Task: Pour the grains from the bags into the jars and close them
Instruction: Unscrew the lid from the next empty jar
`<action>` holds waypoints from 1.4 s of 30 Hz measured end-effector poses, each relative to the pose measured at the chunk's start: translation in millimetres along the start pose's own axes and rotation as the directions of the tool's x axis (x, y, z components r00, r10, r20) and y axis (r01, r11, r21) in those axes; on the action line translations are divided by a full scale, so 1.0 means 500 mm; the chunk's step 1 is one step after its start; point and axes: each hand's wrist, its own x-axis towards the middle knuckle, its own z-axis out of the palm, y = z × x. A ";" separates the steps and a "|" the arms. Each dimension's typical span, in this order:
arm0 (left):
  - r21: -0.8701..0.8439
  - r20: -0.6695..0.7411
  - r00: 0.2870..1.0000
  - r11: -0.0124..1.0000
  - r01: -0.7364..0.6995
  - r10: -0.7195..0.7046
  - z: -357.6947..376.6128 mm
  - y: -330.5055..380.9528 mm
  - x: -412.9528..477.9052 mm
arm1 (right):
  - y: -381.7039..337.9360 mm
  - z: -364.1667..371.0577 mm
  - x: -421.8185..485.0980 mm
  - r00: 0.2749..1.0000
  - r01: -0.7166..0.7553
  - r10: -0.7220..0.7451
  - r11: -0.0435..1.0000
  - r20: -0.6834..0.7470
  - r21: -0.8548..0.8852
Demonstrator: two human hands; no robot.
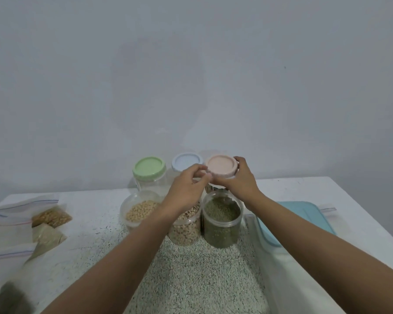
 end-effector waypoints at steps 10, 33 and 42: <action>-0.185 -0.142 0.976 0.965 -0.189 0.164 -0.090 0.037 -0.009 | -0.137 -0.014 -0.050 0.897 0.385 -0.386 0.922 -0.216 -0.044; -0.224 0.290 0.953 0.974 -0.025 0.091 -0.396 -0.187 -0.235 | -0.272 0.263 -0.302 0.864 0.310 -0.253 0.949 0.435 -0.063; -0.063 0.274 0.962 0.998 -0.001 0.019 -0.349 -0.292 -0.293 | -0.249 0.325 -0.308 0.820 0.311 -0.034 0.864 0.571 -0.396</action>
